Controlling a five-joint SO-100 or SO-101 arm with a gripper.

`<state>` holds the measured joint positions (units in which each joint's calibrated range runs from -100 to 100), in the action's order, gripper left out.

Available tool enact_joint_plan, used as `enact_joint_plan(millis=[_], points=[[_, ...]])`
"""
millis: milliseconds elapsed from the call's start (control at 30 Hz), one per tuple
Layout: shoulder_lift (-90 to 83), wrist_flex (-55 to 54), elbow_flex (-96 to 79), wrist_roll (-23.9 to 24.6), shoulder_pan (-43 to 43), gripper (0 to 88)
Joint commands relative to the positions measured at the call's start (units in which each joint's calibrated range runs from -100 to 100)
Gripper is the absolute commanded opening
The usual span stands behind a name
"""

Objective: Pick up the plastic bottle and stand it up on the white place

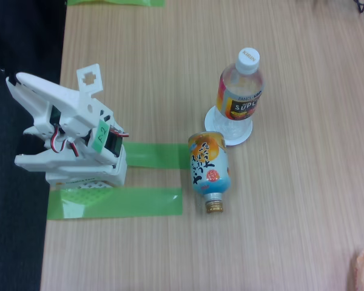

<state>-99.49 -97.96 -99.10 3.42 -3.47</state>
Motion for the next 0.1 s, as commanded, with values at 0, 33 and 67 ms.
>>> enact_joint_plan(millis=[0,33,67], points=[[0.3,-1.4,-0.3,0.1,0.2,5.2],[0.3,-1.4,-0.3,0.1,0.2,5.2],[0.3,-1.4,-0.3,0.1,0.2,5.2]])
